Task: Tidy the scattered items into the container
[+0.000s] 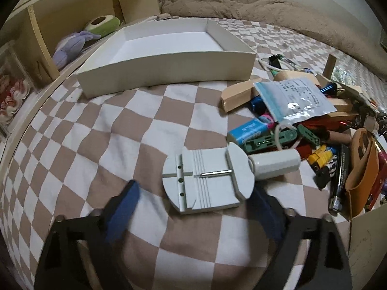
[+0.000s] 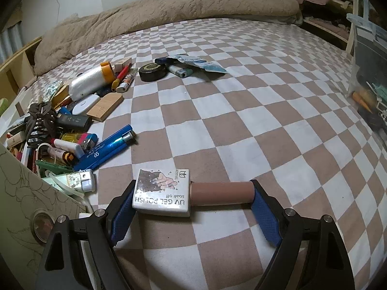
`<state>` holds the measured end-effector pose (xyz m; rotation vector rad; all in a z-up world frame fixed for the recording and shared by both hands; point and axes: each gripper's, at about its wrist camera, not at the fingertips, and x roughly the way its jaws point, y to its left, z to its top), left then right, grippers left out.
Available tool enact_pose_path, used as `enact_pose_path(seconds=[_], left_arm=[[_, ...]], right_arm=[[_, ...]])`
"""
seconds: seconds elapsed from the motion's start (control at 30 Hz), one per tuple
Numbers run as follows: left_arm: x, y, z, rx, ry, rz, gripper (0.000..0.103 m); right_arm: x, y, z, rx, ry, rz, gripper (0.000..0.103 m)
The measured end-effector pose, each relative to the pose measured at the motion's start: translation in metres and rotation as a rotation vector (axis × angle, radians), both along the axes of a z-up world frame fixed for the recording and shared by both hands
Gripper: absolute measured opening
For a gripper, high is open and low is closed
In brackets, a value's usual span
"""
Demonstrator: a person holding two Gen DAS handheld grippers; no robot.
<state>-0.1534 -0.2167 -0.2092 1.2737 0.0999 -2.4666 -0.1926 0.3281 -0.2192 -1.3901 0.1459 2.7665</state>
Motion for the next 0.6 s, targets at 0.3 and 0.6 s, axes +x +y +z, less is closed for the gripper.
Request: enact_pose_path(seconds=[0.3, 0.6], left_arm=[[0.021, 0.019, 0.004, -0.016, 0.028, -0.022, 0.064], [0.048, 0.054, 0.000, -0.051, 0.020, -0.080, 0.064]], right_arm=[[0.001, 0.000, 0.000, -0.004, -0.001, 0.001, 0.087], [0.013, -0.003, 0.001, 0.003, -0.009, 0.045, 0.087]])
